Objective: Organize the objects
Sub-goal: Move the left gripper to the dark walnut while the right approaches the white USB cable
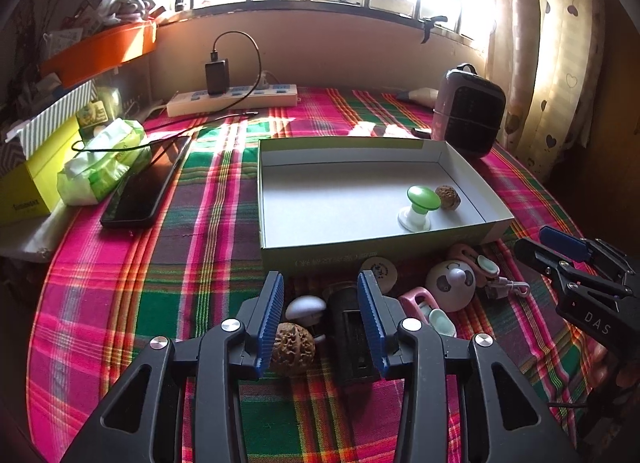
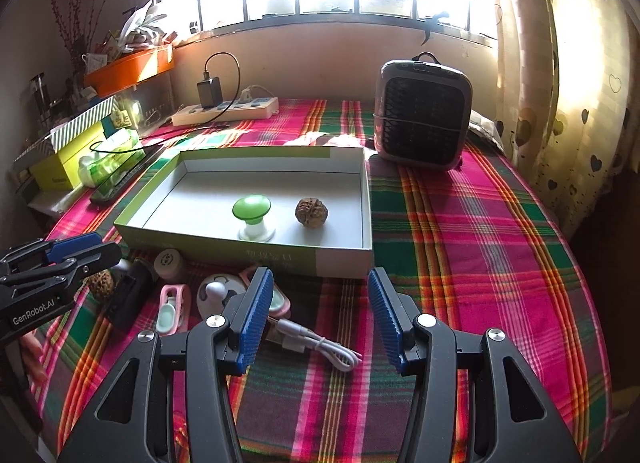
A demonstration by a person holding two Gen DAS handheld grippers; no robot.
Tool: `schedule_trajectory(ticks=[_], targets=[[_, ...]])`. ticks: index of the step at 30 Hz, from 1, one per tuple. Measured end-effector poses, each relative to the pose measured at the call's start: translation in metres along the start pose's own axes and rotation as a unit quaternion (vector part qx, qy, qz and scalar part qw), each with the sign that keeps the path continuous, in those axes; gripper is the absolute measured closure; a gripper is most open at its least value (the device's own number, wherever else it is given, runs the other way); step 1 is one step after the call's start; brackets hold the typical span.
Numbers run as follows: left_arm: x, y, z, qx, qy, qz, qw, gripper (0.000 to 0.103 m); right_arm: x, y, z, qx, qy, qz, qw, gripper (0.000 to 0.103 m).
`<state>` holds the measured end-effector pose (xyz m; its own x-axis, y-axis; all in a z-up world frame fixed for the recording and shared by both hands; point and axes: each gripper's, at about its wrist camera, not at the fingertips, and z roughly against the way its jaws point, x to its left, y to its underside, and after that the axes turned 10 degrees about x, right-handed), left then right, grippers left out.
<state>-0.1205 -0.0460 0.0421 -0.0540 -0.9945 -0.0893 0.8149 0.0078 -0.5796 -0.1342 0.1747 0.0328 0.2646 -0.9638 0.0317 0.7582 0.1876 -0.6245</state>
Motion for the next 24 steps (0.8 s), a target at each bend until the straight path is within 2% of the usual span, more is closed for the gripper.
schedule_trajectory(ticks=[10,19,24], targets=[[0.004,0.017,0.001,0.024,0.046,-0.007,0.9986,0.065,-0.01,0.016,0.001,0.012,-0.001,-0.014,1.0,0.052],[0.012,0.024,0.009,0.014,0.039,0.003,0.9991,0.065,-0.014,0.023,0.002,0.015,-0.006,-0.02,1.0,0.052],[0.02,0.023,0.001,0.026,0.027,0.019,0.9991,0.065,-0.017,0.025,-0.001,0.021,-0.007,-0.024,0.999,0.052]])
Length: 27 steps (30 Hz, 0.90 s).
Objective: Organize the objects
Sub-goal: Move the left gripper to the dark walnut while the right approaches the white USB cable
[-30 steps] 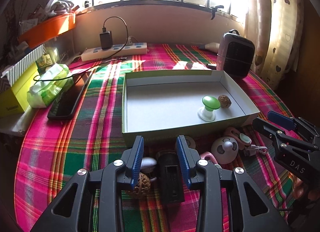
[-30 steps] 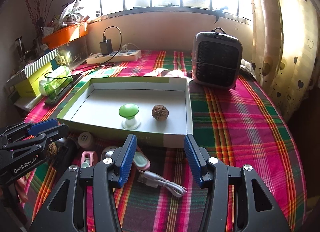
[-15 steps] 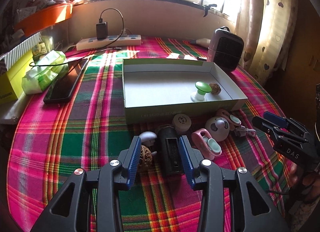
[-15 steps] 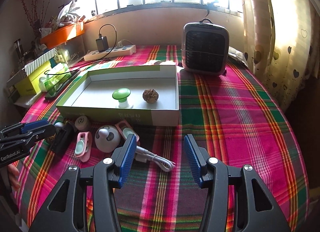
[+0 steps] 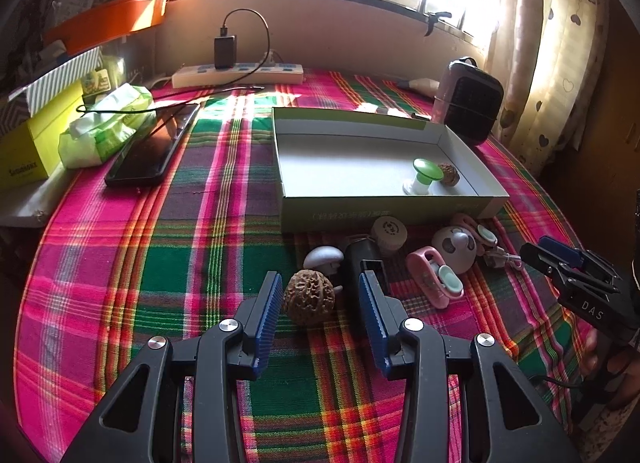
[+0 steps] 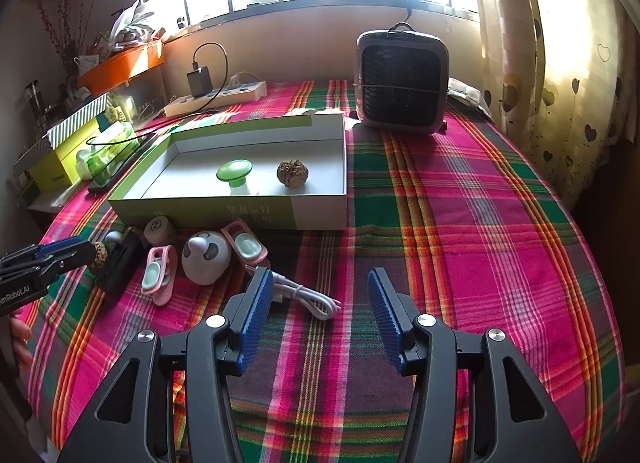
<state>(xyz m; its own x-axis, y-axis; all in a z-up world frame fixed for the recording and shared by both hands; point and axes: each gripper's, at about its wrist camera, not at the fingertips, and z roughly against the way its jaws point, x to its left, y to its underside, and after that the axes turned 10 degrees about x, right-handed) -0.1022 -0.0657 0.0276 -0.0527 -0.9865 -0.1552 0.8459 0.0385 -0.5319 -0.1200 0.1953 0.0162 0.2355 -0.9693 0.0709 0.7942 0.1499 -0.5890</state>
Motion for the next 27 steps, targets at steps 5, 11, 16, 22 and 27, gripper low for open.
schedule_trajectory(ticks=[5,11,16,22,27], targets=[[0.003,0.001,-0.012,0.021,-0.007,0.005,0.9997,0.065,0.0,0.001,-0.002,0.011,0.002,0.007,1.0,0.052],[0.009,0.002,-0.02,0.035,-0.01,0.016,0.9992,0.065,0.001,-0.001,-0.01,0.029,-0.018,0.02,0.999,0.052],[0.01,0.001,-0.02,0.034,-0.01,0.013,0.9993,0.065,0.004,-0.004,-0.019,0.052,-0.047,0.038,0.997,0.052],[0.009,-0.001,-0.022,0.037,-0.012,0.011,0.9992,0.065,0.01,-0.011,-0.025,0.058,-0.048,0.065,0.995,0.052],[0.009,-0.003,-0.023,0.04,-0.012,0.013,0.999,0.065,0.016,-0.007,-0.025,0.068,-0.055,0.097,0.991,0.052]])
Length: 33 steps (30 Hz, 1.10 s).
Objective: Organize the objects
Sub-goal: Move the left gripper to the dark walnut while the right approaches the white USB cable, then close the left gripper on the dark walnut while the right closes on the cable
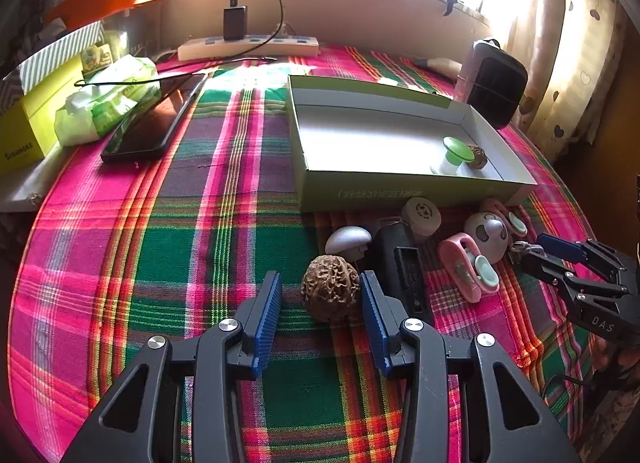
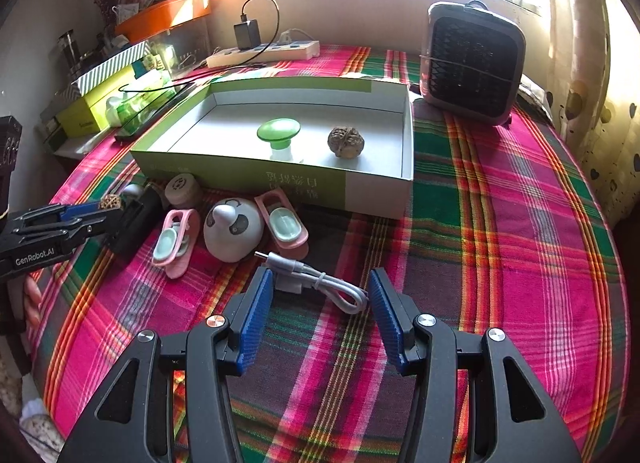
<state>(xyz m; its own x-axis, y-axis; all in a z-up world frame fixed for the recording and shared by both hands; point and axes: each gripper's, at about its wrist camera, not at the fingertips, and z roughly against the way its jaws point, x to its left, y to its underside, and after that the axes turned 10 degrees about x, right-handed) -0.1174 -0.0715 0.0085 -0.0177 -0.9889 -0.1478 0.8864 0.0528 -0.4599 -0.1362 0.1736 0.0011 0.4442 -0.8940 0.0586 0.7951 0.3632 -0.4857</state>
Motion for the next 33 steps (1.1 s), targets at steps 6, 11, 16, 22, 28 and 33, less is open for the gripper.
schedule_trajectory(ticks=[6,11,16,22,28,33], targets=[[0.0,-0.002,-0.001,0.003,-0.004,0.001,1.0,0.065,0.005,0.01,0.007,0.012,-0.029,0.024,0.999,0.052],[0.0,-0.002,-0.002,0.004,-0.006,0.002,1.0,0.065,-0.002,0.005,0.007,0.005,-0.011,0.021,1.0,0.052],[0.0,-0.002,-0.002,0.007,-0.009,0.002,0.9999,0.065,-0.004,-0.008,-0.006,0.012,-0.003,0.025,1.0,0.052],[-0.001,-0.004,-0.004,0.011,-0.013,0.002,0.9999,0.065,0.004,-0.012,-0.011,0.008,0.005,0.04,0.999,0.052],[-0.001,-0.008,-0.005,0.01,-0.015,0.005,0.9998,0.065,0.009,-0.012,-0.012,0.008,0.011,0.047,0.999,0.052],[-0.002,-0.009,-0.006,0.009,-0.018,0.001,0.9998,0.065,0.014,-0.011,-0.011,0.005,0.009,0.057,0.998,0.064]])
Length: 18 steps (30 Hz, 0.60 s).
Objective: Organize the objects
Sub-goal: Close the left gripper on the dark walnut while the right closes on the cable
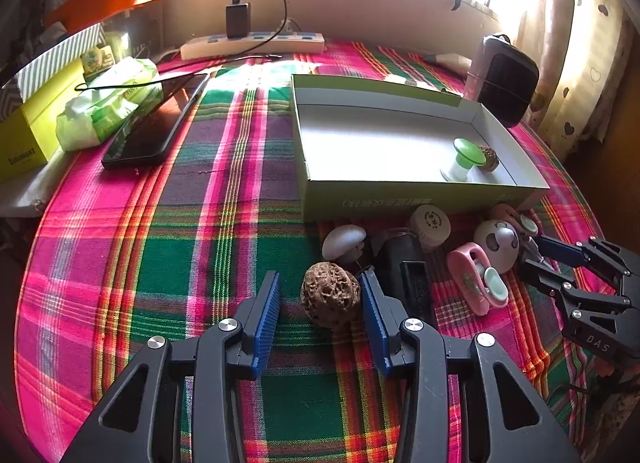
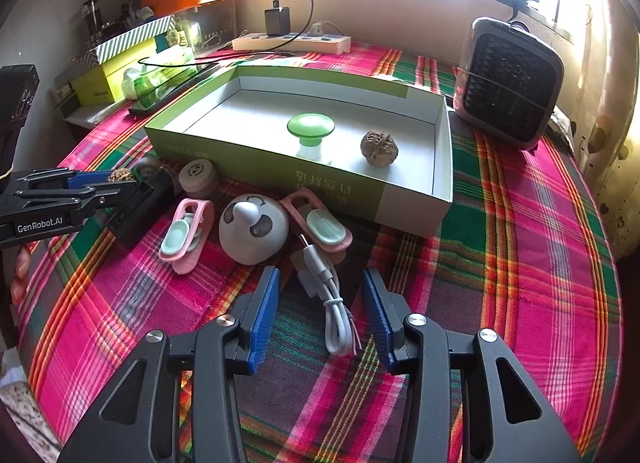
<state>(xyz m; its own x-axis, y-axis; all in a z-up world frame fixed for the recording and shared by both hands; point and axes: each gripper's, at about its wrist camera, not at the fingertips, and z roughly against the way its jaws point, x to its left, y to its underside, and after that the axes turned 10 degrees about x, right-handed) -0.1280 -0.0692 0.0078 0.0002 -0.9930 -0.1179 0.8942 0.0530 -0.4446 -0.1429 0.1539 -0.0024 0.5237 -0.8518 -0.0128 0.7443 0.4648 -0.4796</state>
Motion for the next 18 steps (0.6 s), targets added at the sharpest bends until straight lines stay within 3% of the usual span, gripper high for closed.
schedule_trajectory(ticks=[4,8,18], targets=[[-0.0004,-0.0002,0.0,-0.002,0.0,-0.002,1.0,0.065,0.003,0.0001,0.0005,-0.001,0.0,0.0,1.0,0.071],[-0.0017,0.0006,-0.0001,-0.002,-0.001,-0.009,1.0,0.074,0.0048,0.0009,0.0011,-0.002,-0.002,-0.001,1.0,0.081],[0.0003,0.0014,0.0009,-0.003,0.003,-0.009,1.0,0.076,0.0047,0.0013,0.0017,-0.003,-0.003,-0.008,1.0,0.083]])
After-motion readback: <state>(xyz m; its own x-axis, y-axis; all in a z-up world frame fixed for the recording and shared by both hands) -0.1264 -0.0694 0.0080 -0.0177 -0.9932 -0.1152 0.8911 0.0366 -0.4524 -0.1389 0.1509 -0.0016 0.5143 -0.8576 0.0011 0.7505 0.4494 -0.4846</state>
